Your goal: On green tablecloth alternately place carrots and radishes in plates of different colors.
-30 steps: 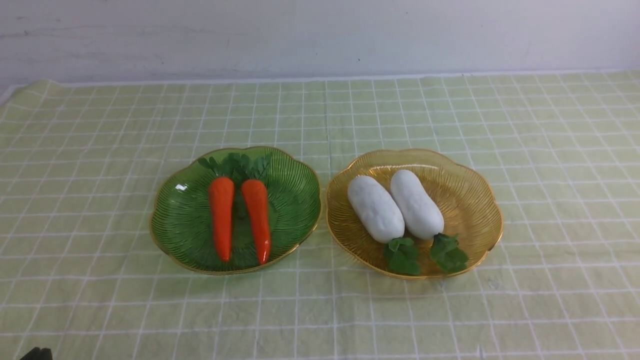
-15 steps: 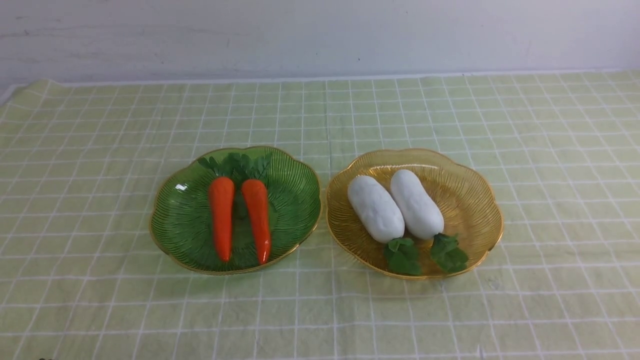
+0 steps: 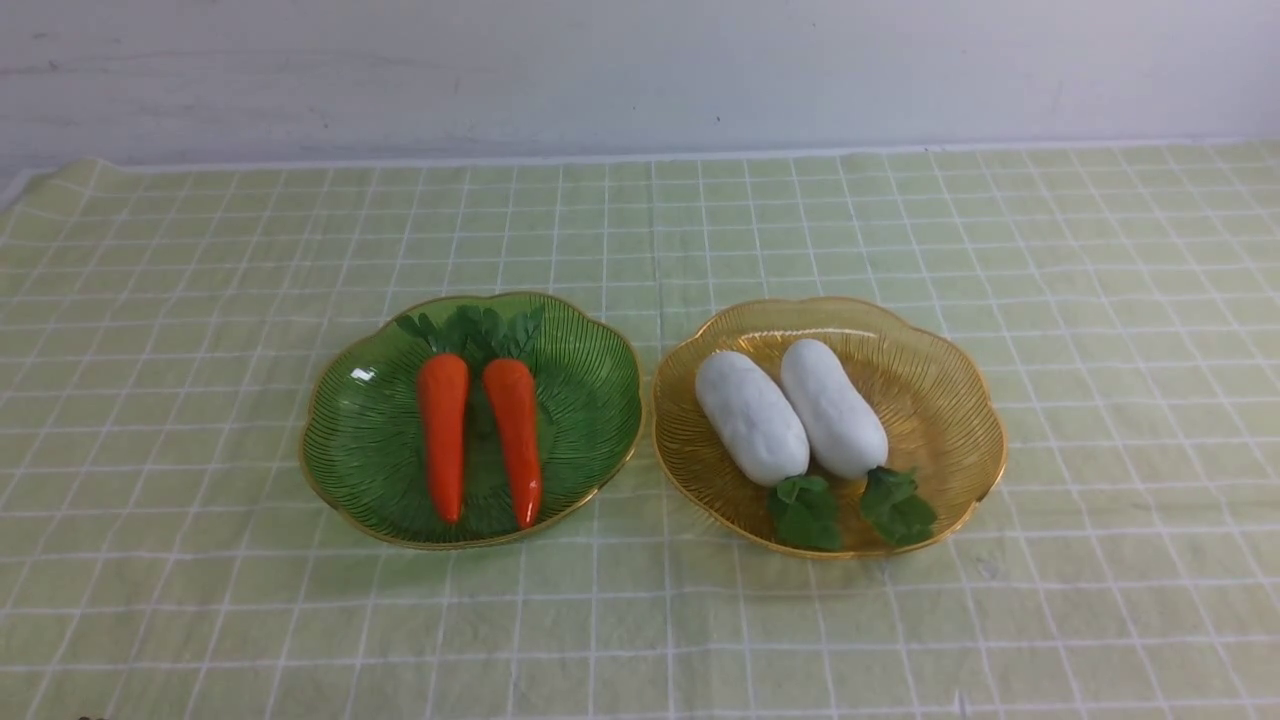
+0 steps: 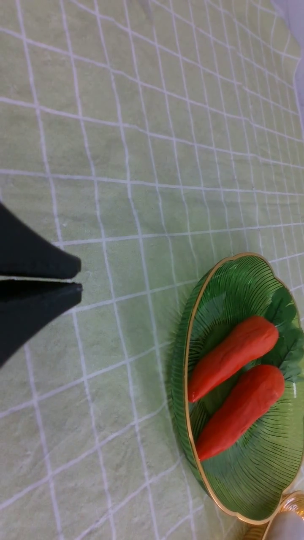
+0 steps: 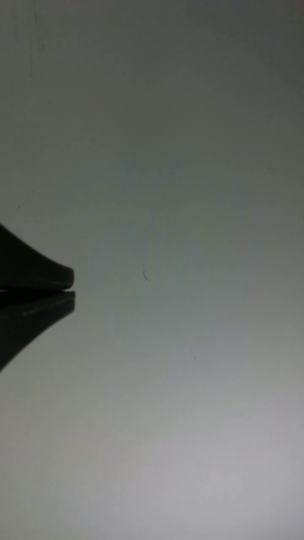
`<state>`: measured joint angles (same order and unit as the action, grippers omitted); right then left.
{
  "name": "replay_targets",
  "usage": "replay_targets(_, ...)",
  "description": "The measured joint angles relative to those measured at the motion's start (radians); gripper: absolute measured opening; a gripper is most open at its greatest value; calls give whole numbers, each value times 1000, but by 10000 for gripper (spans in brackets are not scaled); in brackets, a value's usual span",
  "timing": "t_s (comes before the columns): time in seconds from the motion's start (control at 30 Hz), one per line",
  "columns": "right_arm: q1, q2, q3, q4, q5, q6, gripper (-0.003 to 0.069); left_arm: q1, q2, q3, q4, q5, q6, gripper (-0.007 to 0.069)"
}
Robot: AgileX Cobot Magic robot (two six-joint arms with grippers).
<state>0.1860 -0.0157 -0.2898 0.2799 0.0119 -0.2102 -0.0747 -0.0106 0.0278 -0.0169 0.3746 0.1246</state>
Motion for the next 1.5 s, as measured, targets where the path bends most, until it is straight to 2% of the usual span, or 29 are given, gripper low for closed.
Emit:
replay_targets(0.17,-27,0,31,-72,59,-121,-14,0,0,0,0,0,0,-8)
replay_targets(0.3,-116,0,131,-125,139,-174,-14,0,0,0,0,0,0,-8)
replay_targets(0.47,-187,0,294,-114,176,-144,-14,0,0,0,0,1,1,-8)
replay_targets(0.6,-201,0,318,-111,327,-111,-14,0,0,0,0,2,1,-8)
replay_targets(0.7,-202,1,315,-115,361,-77,-14,0,0,0,0,4,1,-8)
replay_targets(0.93,-202,1,313,-115,366,-40,-14,0,0,0,0,5,1,-8)
replay_targets(1.5,-205,1,313,-115,367,-38,-14,0,0,0,0,5,1,-8)
